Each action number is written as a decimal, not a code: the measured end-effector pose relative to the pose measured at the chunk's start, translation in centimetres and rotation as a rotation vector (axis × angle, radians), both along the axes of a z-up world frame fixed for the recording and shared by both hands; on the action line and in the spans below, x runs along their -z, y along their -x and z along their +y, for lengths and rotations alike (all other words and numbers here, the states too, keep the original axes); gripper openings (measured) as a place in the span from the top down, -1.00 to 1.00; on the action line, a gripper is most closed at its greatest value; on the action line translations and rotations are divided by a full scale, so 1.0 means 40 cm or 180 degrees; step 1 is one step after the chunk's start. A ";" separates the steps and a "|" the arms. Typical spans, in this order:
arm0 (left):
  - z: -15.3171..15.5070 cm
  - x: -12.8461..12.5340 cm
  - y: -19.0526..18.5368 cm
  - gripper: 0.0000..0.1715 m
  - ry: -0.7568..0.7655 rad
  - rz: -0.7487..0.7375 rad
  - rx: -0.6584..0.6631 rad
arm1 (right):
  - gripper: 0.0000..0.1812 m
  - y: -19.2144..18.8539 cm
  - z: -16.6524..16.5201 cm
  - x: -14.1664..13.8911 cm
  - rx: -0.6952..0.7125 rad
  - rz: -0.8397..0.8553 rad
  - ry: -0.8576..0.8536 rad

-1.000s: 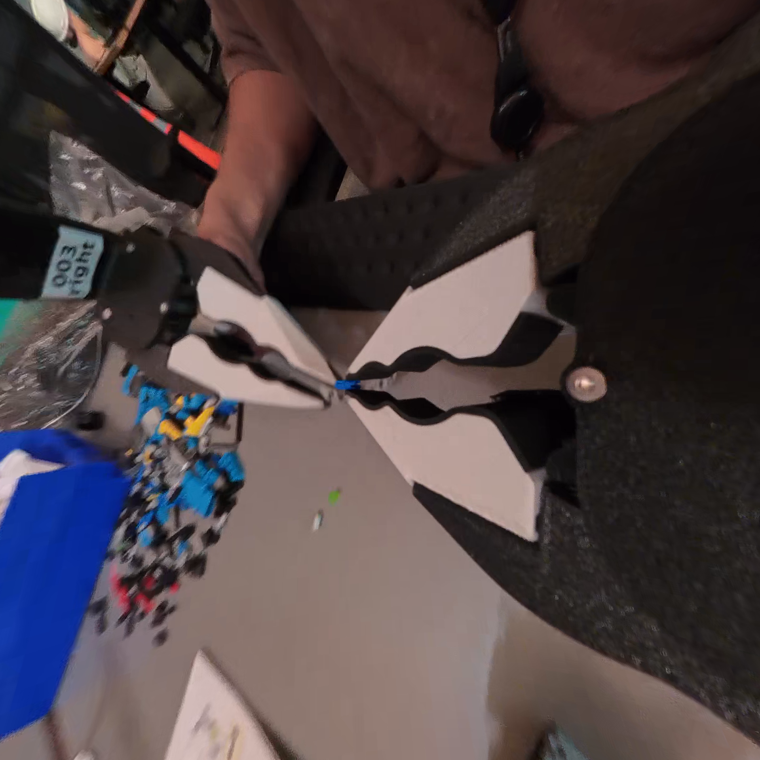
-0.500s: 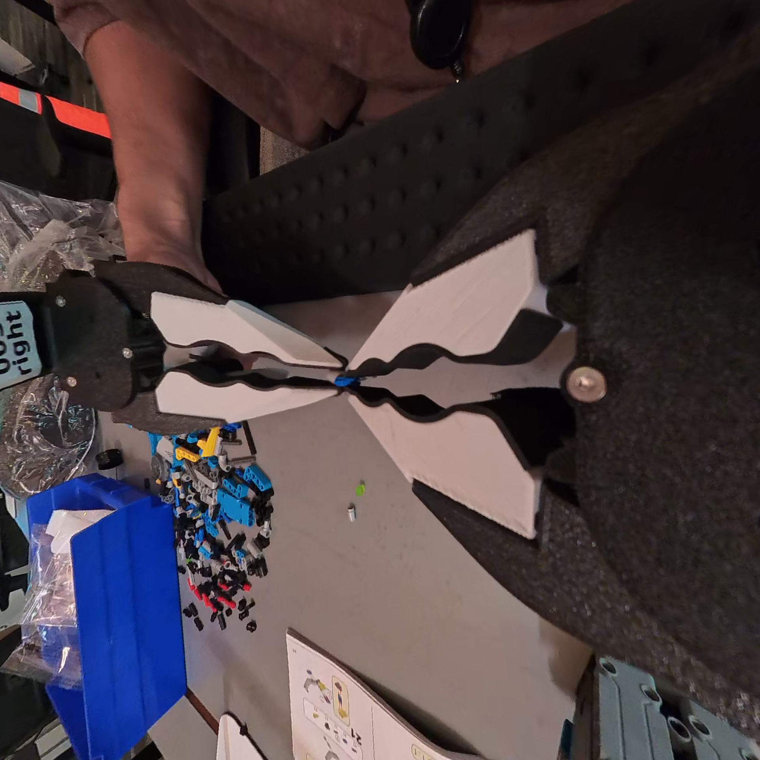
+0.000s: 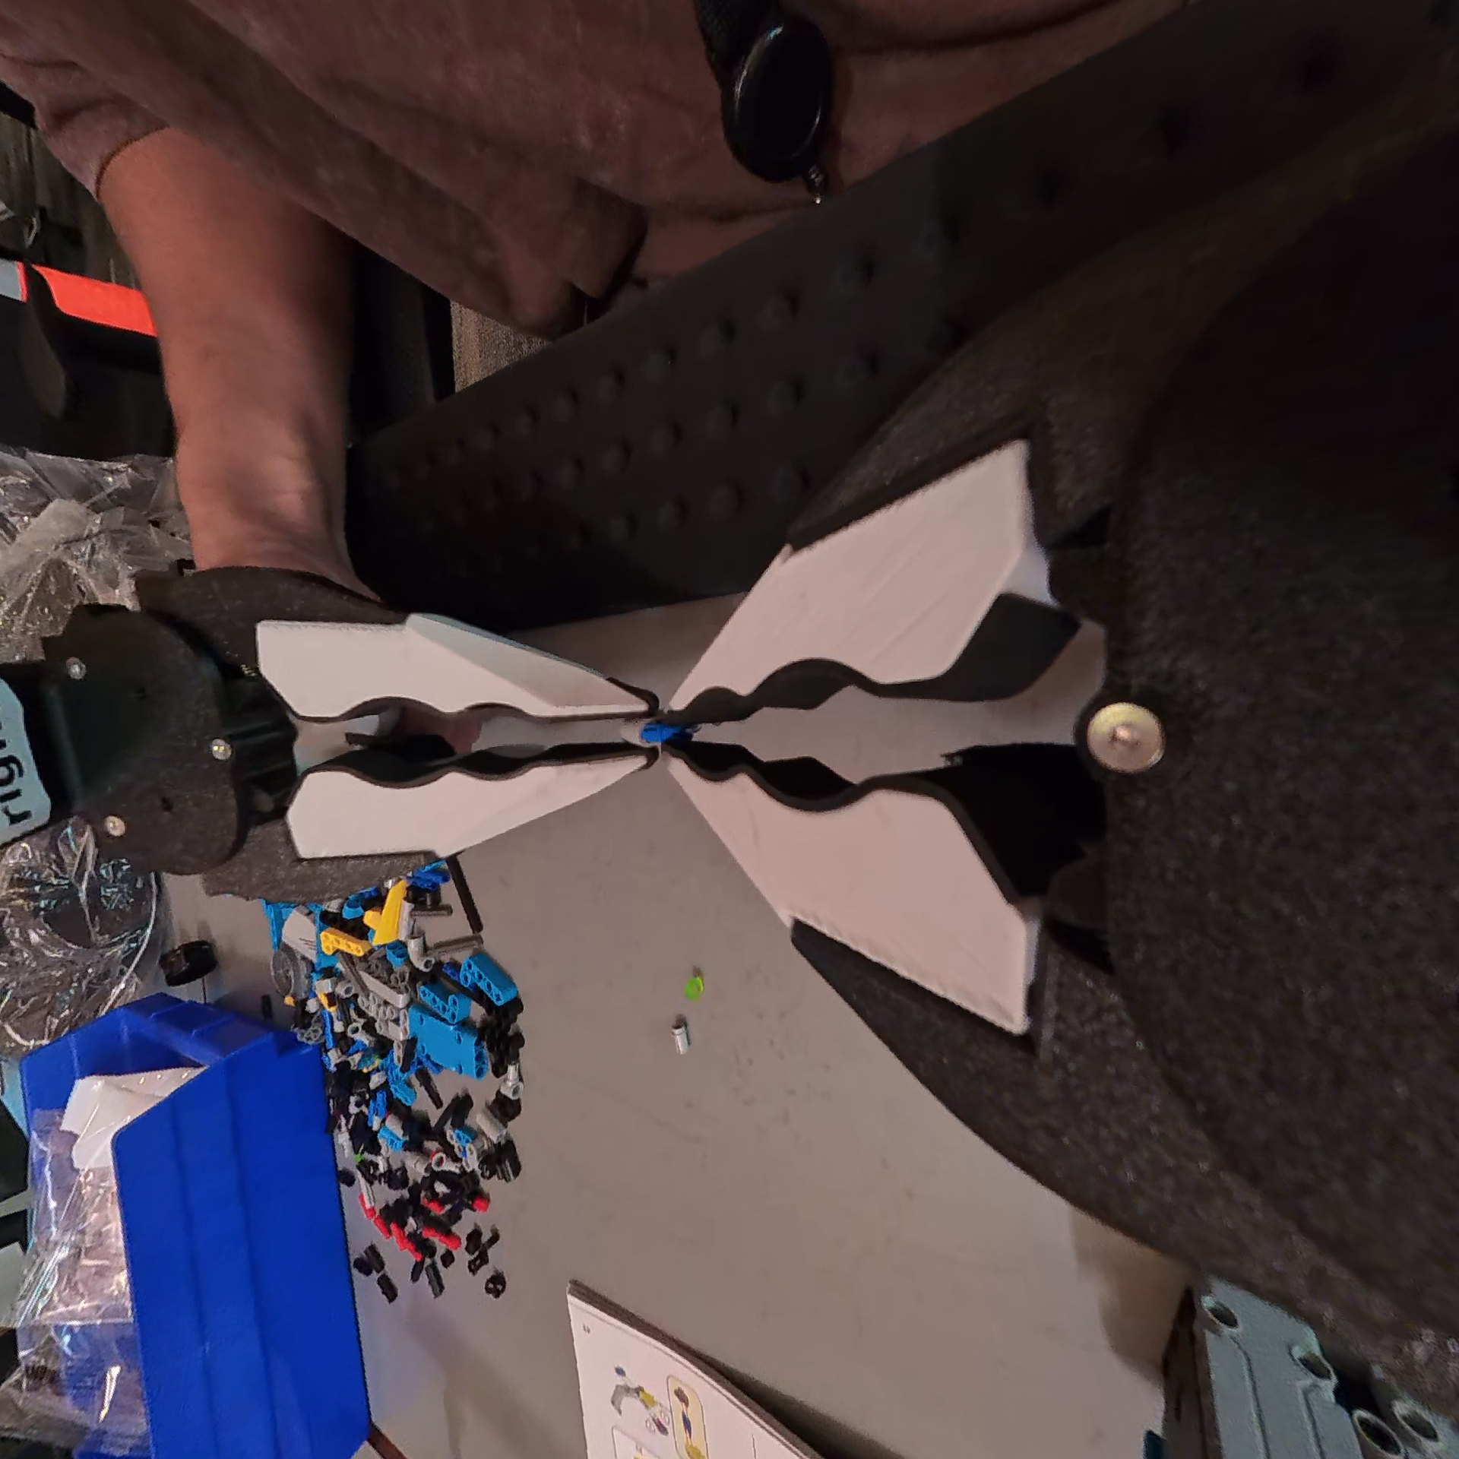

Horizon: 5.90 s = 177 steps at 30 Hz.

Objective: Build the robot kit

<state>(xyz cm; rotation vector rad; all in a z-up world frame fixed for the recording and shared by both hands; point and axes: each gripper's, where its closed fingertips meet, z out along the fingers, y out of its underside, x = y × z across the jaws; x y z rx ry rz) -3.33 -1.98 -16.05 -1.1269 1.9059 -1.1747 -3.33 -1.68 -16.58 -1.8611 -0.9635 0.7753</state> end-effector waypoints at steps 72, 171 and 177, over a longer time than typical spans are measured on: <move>0.002 0.033 0.032 0.95 -0.0068 0.0290 0.0152 | 0.92 0.036 0.001 0.036 0.0055 -0.0610 -0.0055; 0.089 -0.109 -0.017 0.96 -0.2083 -0.1142 -0.1115 | 0.84 0.003 0.097 -0.122 0.1441 0.0907 0.0303; 0.092 -0.109 -0.019 0.97 -0.2160 -0.1134 -0.1171 | 0.85 0.001 0.100 -0.122 0.1489 0.0939 0.0258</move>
